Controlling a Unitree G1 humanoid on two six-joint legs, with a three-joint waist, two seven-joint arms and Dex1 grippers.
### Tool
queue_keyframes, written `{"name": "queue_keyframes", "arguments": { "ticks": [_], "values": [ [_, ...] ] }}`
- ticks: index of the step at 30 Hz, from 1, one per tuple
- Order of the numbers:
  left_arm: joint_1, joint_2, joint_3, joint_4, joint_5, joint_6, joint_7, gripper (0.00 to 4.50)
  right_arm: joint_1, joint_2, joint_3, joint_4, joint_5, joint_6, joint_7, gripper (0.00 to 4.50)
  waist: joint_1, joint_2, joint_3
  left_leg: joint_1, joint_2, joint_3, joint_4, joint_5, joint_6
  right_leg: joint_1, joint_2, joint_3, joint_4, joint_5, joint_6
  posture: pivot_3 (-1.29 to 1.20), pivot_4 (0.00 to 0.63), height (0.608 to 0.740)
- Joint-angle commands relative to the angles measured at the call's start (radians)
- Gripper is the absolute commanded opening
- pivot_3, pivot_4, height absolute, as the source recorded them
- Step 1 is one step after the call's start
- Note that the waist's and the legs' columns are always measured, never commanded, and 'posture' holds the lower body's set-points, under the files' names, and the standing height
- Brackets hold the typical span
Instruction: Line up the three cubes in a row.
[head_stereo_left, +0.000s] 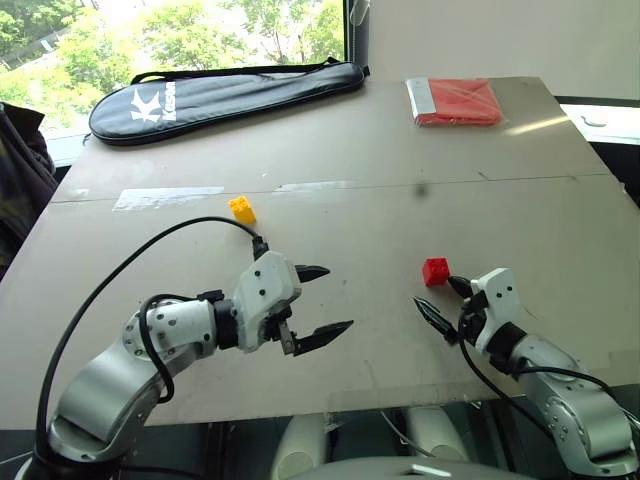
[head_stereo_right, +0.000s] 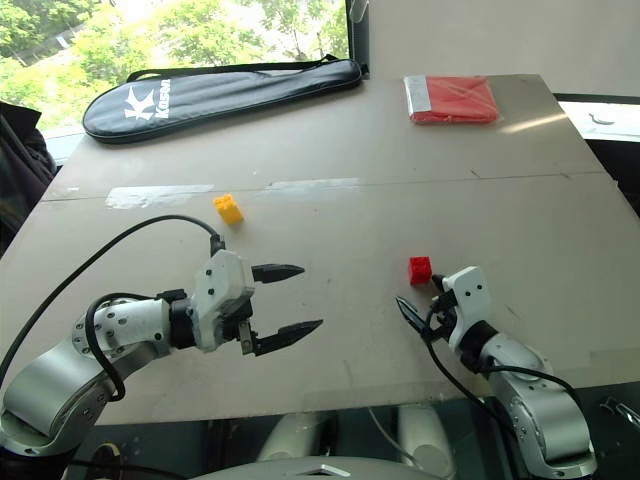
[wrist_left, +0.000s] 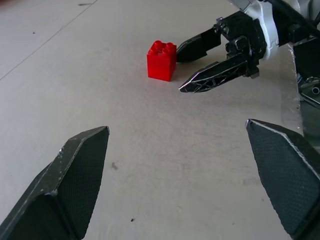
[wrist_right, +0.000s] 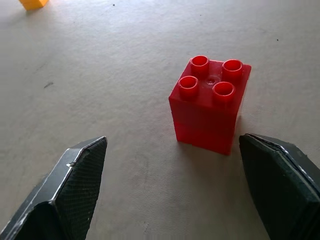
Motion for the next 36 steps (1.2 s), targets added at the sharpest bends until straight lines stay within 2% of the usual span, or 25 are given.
{"name": "queue_keyframes", "arguments": {
  "ticks": [1,5,8,14,18,27,36],
  "values": [
    [0.064,-0.039,0.062,-0.045,0.006,-0.048,0.044,4.5,0.014,-0.064,-0.064,0.041,0.042,-0.144,0.168,4.35,0.0,0.0,0.0,0.0,0.0,0.0,0.0,0.0,0.0,0.0,0.0,0.0,0.0,0.0,0.0,0.0,0.15,0.74],
    [0.235,-0.165,0.102,-0.064,0.104,-0.163,0.156,4.5,0.036,-0.217,-0.136,0.151,0.184,-0.259,0.554,4.35,0.0,0.001,0.0,0.001,0.001,0.0,0.001,0.0,0.001,0.001,0.0,0.0,0.0,0.0,0.0,0.0,0.15,0.74],
    [0.342,-0.286,0.135,-0.062,0.177,-0.238,0.265,4.5,0.01,-0.236,-0.159,0.214,0.281,-0.339,0.735,4.35,0.003,-0.002,0.0,0.002,0.001,0.002,0.001,-0.001,0.002,0.002,-0.001,0.001,-0.001,0.0,0.0,0.0,0.15,0.74],
    [0.542,-0.49,0.182,-0.049,0.323,-0.377,0.439,4.5,-0.091,-0.213,-0.149,0.276,0.326,-0.373,0.823,4.35,0.005,-0.004,-0.001,0.004,0.002,0.001,0.002,-0.001,0.002,0.005,0.0,0.0,0.0,0.001,-0.001,0.0,0.15,0.74],
    [0.619,-0.586,0.223,0.013,0.345,-0.459,0.479,4.5,-0.111,-0.211,-0.143,0.316,0.304,-0.397,0.846,4.35,0.027,-0.005,-0.002,0.003,0.001,0.0,0.002,-0.001,0.002,0.005,-0.001,-0.001,0.0,0.001,-0.001,0.0,0.15,0.74],
    [0.622,-0.497,0.404,0.297,0.246,-0.671,0.285,4.5,-0.122,-0.208,-0.148,0.344,0.293,-0.42,0.847,4.35,0.023,-0.004,-0.002,0.003,0.001,0.0,0.003,-0.001,0.002,0.005,0.0,-0.002,-0.001,0.0,-0.001,0.0,0.15,0.74],
    [0.519,-0.435,0.422,0.501,0.244,-0.724,0.214,4.5,-0.113,-0.209,-0.156,0.31,0.3,-0.403,0.814,4.35,0.024,-0.004,-0.002,0.003,0.001,0.0,0.003,-0.001,0.002,0.005,-0.001,-0.003,0.0,0.001,-0.001,0.0,0.15,0.74]
  ]
}}
